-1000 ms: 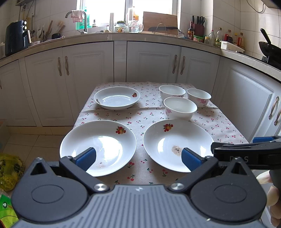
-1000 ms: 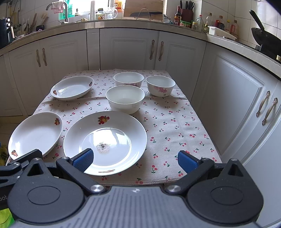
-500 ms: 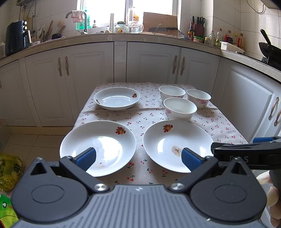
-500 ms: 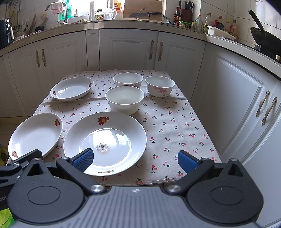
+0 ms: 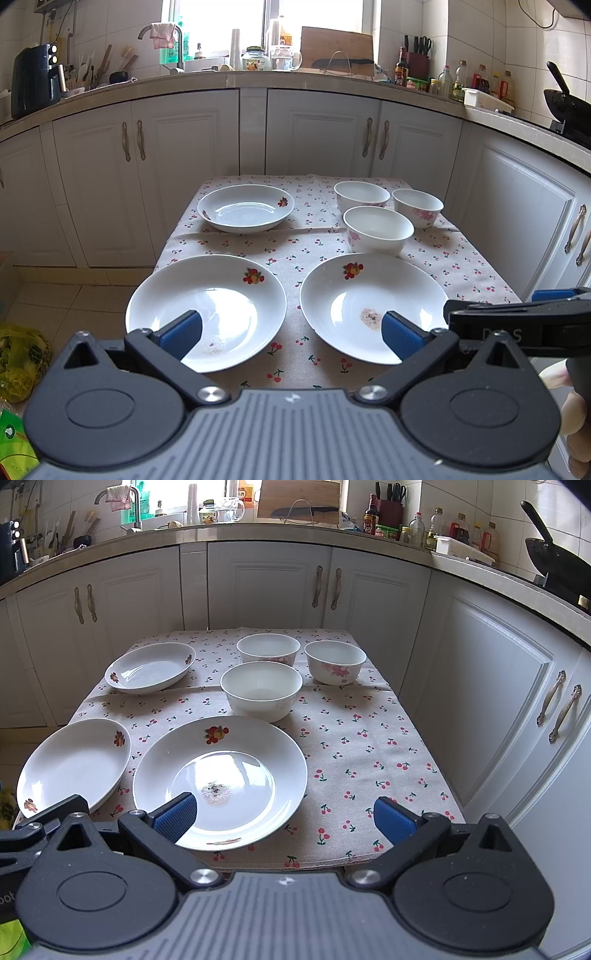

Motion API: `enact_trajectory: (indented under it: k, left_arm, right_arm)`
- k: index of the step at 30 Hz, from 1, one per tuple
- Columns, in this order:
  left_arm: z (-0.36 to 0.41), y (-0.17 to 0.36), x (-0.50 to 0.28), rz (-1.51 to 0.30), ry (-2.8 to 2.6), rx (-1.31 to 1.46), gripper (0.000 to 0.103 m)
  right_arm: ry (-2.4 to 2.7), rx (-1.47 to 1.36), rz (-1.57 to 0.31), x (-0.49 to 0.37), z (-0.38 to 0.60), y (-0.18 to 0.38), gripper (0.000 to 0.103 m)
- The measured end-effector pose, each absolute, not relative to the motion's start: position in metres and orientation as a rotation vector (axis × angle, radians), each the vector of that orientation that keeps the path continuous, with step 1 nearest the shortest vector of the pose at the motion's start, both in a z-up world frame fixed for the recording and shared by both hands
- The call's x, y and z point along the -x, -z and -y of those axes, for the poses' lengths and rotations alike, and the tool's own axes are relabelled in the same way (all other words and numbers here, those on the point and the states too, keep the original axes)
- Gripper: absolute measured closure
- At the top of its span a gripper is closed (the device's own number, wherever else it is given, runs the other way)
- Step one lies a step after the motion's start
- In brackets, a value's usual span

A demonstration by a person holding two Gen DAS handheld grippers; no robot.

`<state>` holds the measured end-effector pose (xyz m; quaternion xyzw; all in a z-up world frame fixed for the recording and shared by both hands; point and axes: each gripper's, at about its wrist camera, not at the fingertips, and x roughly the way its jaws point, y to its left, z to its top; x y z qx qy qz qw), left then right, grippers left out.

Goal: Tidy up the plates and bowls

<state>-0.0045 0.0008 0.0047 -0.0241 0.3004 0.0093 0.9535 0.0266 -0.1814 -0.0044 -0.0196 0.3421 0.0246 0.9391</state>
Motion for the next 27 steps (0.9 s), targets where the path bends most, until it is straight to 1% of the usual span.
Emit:
enact_trajectory:
  k: [27]
  left_arm:
    - [-0.0008,-0.0093,0.0011,-0.608,-0.011,0.044,0.001]
  right_arm:
    - [-0.048,0.047,-0.697,-0.0283,0.181,0.0047,0.0]
